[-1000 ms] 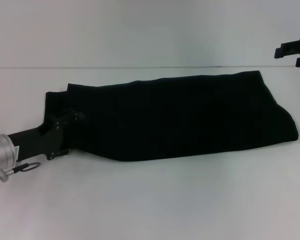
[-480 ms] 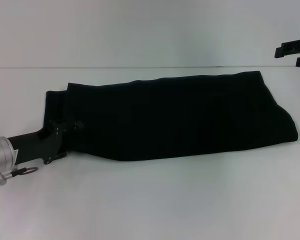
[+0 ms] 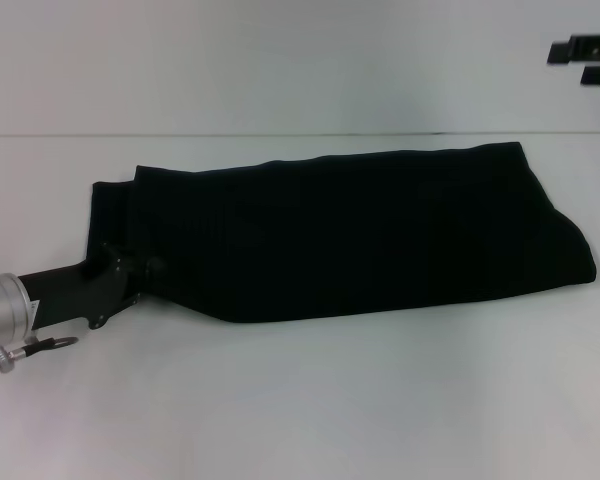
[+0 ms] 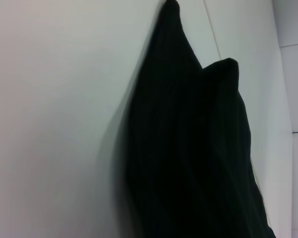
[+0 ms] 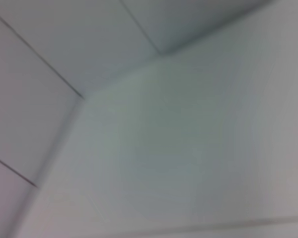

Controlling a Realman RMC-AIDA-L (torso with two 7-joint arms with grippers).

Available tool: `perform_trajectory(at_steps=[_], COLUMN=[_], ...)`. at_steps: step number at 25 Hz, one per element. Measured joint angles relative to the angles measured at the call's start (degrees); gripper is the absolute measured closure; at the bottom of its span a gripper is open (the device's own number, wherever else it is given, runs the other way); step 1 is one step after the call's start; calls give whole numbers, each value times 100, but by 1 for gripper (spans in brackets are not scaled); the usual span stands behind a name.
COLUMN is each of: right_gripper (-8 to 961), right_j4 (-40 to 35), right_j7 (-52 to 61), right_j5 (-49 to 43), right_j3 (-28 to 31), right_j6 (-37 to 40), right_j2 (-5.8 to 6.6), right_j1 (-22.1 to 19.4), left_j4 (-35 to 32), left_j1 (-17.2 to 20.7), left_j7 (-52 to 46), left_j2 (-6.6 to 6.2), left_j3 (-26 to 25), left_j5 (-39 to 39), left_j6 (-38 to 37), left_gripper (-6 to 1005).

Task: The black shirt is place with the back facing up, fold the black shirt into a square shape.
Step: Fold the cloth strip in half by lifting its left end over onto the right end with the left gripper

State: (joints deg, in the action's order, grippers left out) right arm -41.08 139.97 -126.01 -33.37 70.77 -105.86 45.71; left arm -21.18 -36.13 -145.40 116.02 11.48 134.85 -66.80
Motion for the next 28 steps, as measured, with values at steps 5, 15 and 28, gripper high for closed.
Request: perform_trajectory(at_steps=[5,15,28], right_gripper=[198,198,204], right_j4=[-1,258,1082], right_j7=[-1228,-5265,-5828], right_j5=[1515,4417,2994], right_j3=[488,1573,1472], right_j6=[473,1244,832], right_j2=[-43,-986,-1057], right_j1=[-586,-2235,-2037], left_j4=[0,0,-393], left_j1=[-10,-60,112], left_j7=[137,377,518], left_j2=[-7,-20,-36], left_j3=[7,5,313], left_j5=[1,-13,15], left_j6=[-73,-149,-168], left_gripper=[792,930,929])
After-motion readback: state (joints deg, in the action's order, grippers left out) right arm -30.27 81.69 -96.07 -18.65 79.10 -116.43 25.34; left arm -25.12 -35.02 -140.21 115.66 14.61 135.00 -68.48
